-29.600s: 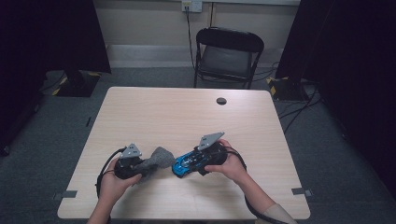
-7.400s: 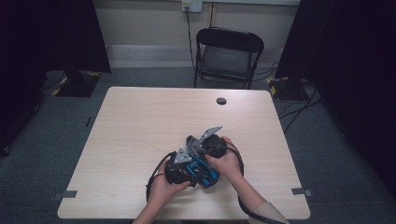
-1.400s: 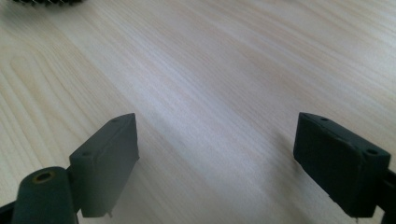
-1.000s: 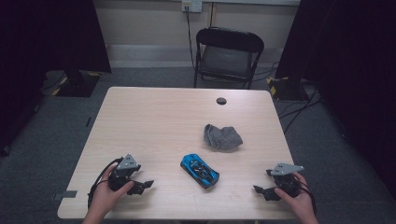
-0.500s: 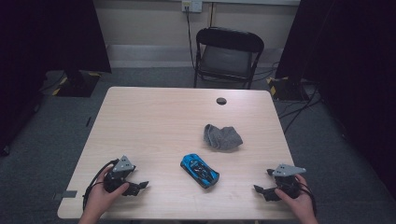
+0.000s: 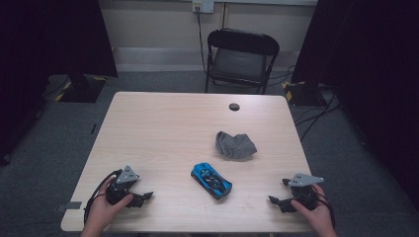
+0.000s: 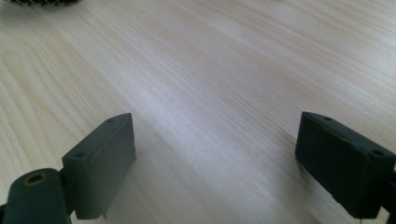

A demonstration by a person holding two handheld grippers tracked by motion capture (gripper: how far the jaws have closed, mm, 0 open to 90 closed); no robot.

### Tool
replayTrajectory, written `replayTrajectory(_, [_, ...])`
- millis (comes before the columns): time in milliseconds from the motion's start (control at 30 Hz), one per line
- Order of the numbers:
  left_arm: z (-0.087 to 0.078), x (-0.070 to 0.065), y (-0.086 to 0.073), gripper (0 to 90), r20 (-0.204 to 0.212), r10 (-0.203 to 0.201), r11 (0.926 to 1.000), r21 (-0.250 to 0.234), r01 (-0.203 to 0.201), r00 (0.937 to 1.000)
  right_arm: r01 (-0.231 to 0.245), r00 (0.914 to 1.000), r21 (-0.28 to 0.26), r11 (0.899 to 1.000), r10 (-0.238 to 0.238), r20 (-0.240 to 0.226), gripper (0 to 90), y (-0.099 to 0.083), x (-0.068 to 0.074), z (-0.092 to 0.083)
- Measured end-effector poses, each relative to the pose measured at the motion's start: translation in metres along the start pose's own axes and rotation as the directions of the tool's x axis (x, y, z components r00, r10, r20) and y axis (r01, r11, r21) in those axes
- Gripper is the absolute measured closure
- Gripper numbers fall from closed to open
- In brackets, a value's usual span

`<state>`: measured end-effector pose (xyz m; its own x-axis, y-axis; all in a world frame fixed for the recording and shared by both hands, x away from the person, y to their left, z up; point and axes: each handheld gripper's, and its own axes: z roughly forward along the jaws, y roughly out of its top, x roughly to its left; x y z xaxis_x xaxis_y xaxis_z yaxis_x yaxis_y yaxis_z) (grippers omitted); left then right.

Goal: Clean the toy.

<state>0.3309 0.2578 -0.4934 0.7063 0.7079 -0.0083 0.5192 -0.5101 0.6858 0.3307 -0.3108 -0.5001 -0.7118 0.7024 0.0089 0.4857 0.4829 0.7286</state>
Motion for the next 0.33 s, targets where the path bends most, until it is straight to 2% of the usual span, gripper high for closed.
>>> replayTrajectory(333, [0.0008,-0.0001,-0.0026,14.4,0.006,0.005,0.9998,-0.022,-0.004,1.0,0.004,1.0,0.0,1.0,-0.004,-0.002,11.6,0.0001,-0.0005,0.0002])
